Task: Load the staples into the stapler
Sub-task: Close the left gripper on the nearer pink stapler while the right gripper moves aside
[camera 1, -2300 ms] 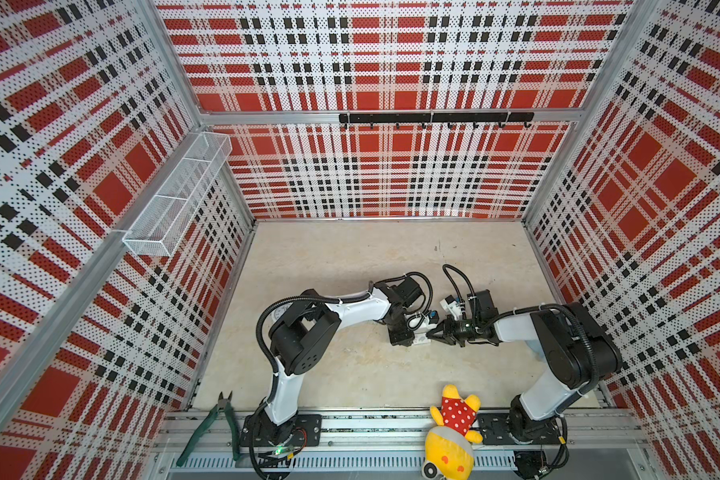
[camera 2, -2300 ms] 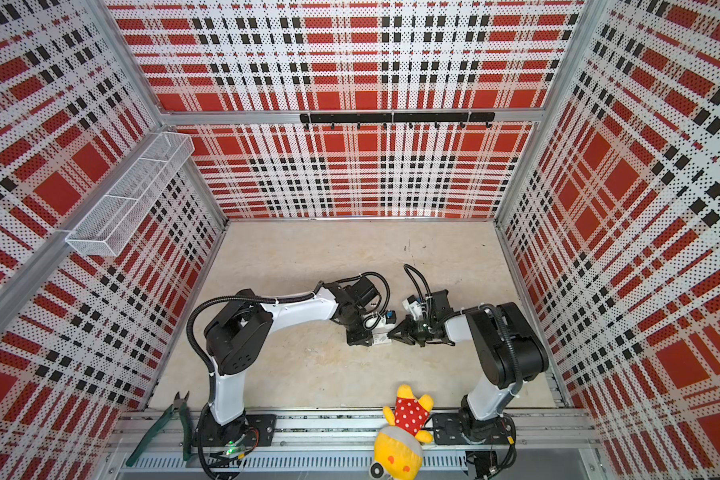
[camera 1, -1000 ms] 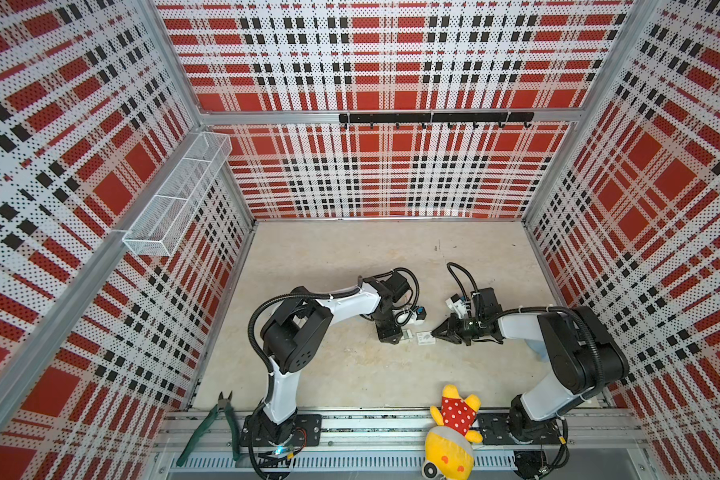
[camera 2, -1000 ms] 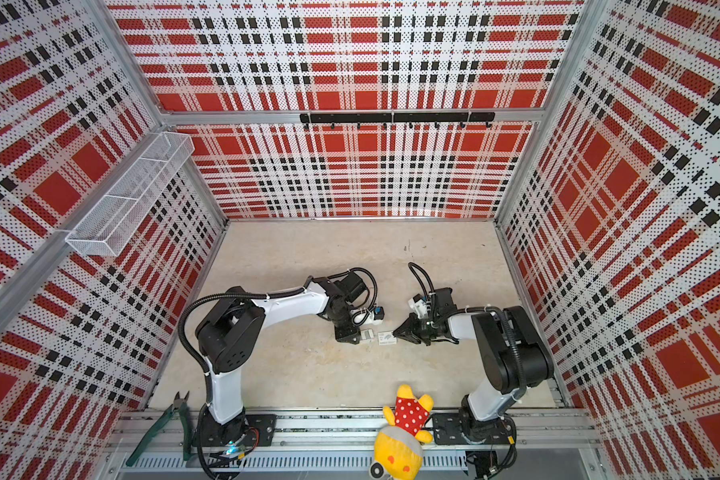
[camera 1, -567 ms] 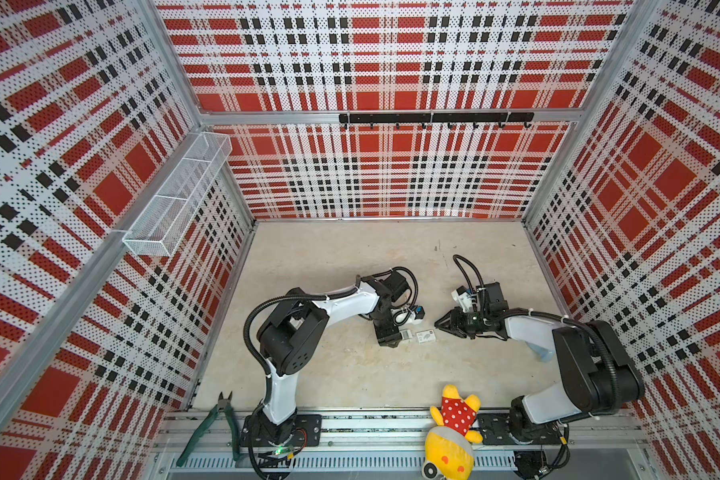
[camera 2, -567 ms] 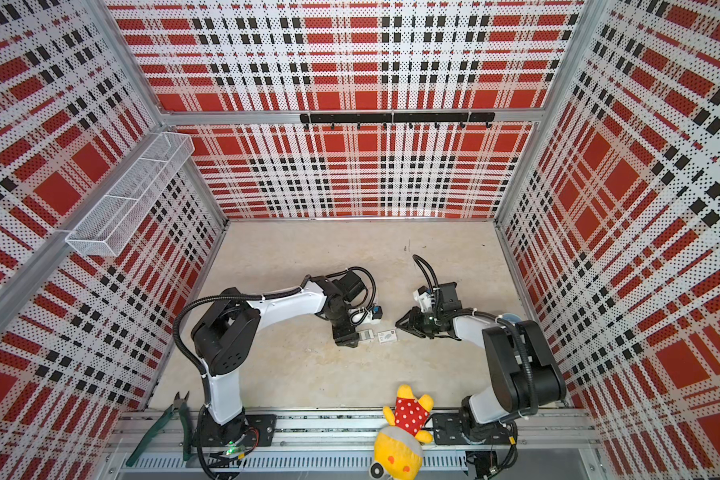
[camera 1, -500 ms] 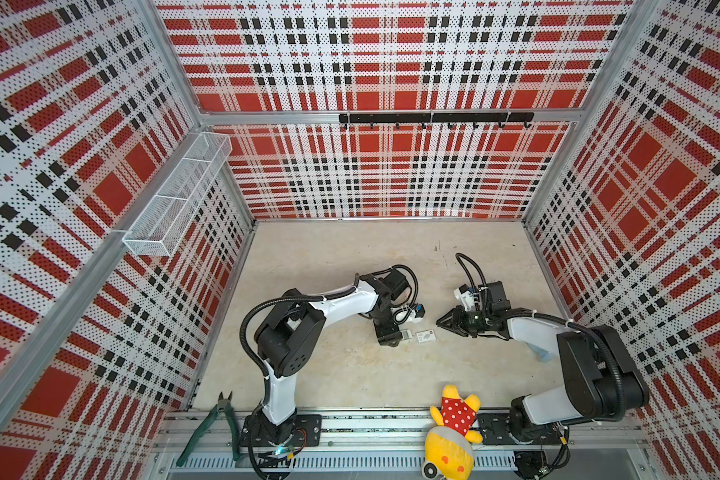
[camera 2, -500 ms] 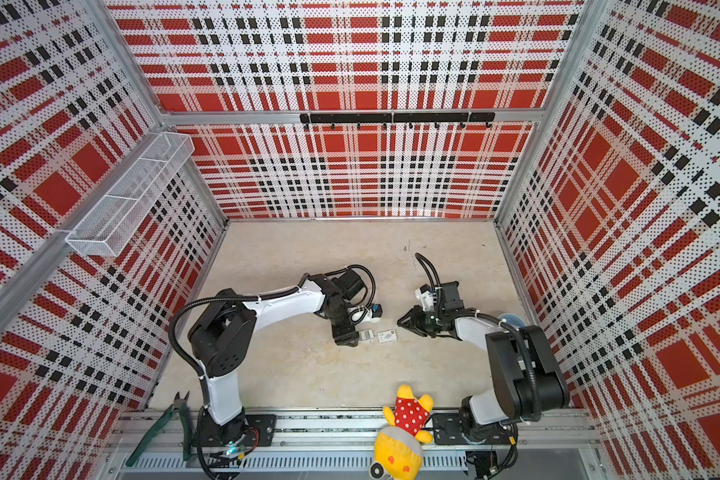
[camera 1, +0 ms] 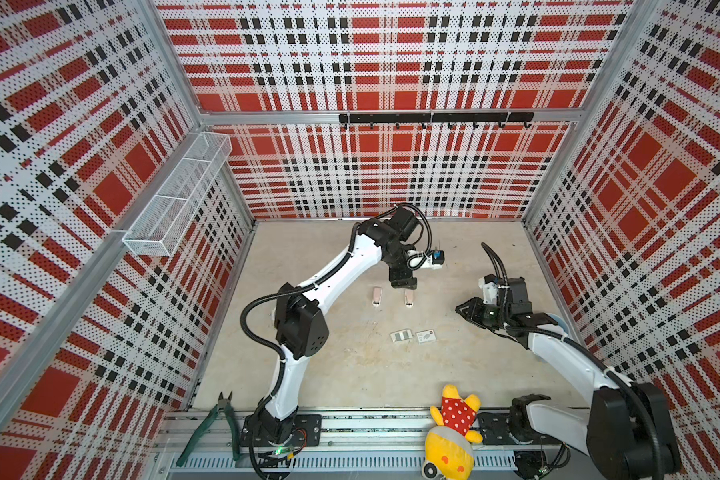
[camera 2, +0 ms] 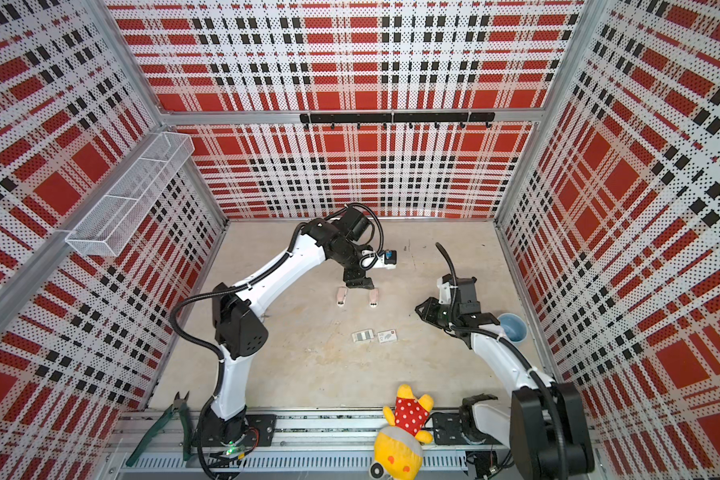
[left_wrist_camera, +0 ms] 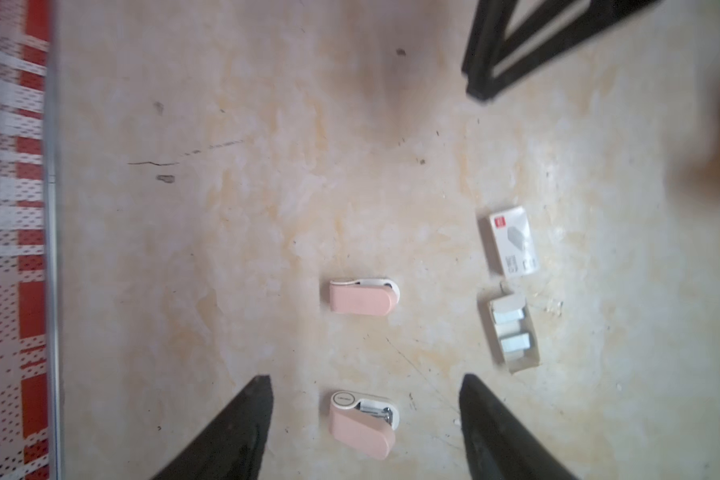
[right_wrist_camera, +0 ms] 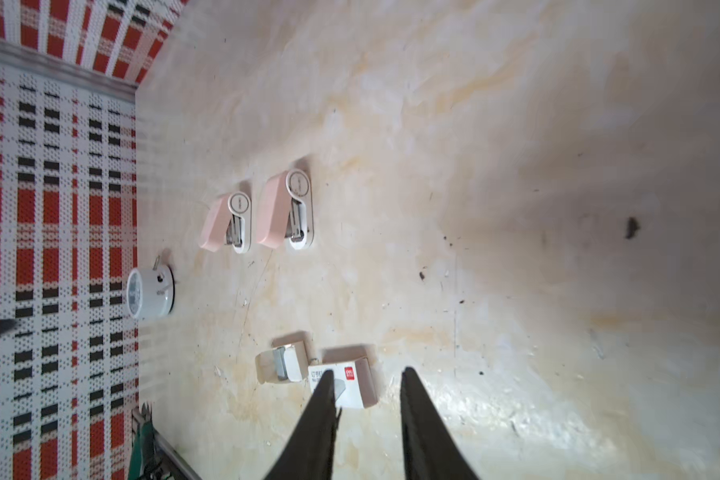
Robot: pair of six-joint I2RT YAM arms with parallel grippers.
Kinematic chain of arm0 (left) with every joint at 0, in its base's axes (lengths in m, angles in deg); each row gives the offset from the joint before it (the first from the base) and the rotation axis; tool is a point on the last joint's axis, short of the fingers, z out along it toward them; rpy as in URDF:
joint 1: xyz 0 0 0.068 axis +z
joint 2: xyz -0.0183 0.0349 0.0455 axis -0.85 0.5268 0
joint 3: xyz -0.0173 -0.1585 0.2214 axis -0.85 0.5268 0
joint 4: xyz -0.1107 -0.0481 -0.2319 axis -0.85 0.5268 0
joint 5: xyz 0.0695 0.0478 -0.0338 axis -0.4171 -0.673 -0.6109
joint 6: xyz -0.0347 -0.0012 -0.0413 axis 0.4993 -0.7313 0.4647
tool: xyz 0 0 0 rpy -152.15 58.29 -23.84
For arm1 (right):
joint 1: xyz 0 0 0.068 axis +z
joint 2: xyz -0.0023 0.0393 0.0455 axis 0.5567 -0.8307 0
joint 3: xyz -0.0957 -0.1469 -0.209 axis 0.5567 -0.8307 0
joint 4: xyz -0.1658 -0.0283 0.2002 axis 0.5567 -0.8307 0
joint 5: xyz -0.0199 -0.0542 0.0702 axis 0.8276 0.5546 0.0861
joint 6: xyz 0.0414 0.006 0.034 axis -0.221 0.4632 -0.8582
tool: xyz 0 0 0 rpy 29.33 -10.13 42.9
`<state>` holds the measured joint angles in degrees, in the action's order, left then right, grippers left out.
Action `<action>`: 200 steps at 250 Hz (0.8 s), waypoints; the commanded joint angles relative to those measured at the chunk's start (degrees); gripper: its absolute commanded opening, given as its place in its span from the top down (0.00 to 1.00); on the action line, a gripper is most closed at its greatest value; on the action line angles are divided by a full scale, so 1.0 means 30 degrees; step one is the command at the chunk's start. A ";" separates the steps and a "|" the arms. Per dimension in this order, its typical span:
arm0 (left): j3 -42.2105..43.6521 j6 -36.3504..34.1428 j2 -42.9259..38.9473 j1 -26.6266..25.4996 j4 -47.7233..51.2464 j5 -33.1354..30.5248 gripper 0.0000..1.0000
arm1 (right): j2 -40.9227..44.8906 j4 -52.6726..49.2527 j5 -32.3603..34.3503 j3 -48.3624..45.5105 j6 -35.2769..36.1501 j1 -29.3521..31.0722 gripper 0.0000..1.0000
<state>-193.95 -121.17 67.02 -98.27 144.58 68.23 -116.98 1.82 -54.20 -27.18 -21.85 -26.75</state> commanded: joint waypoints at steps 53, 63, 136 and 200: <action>-0.0676 -0.7513 0.2200 -0.0339 0.2142 -0.1772 0.25 | 0.3631 -0.1613 0.0901 -0.0412 -0.1443 -0.0656 0.66; -0.0548 -0.7952 0.2171 -0.0358 0.1761 -0.1711 0.25 | 0.3838 -0.1994 0.0908 -0.0427 -0.1398 -0.0658 0.66; 0.0114 -1.1229 0.2836 -0.0938 -0.0507 -0.2065 0.23 | 0.4906 -0.3398 0.1009 -0.0645 -0.1384 -0.0687 0.66; -0.0838 -1.3144 0.4451 -0.1037 -0.0526 -0.2949 0.27 | 0.5293 -0.3788 0.0942 -0.0878 -0.1568 -0.0716 0.66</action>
<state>-195.39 -145.28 77.75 -101.15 143.02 62.27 -102.36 -8.99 -51.86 -29.54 -26.31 -28.70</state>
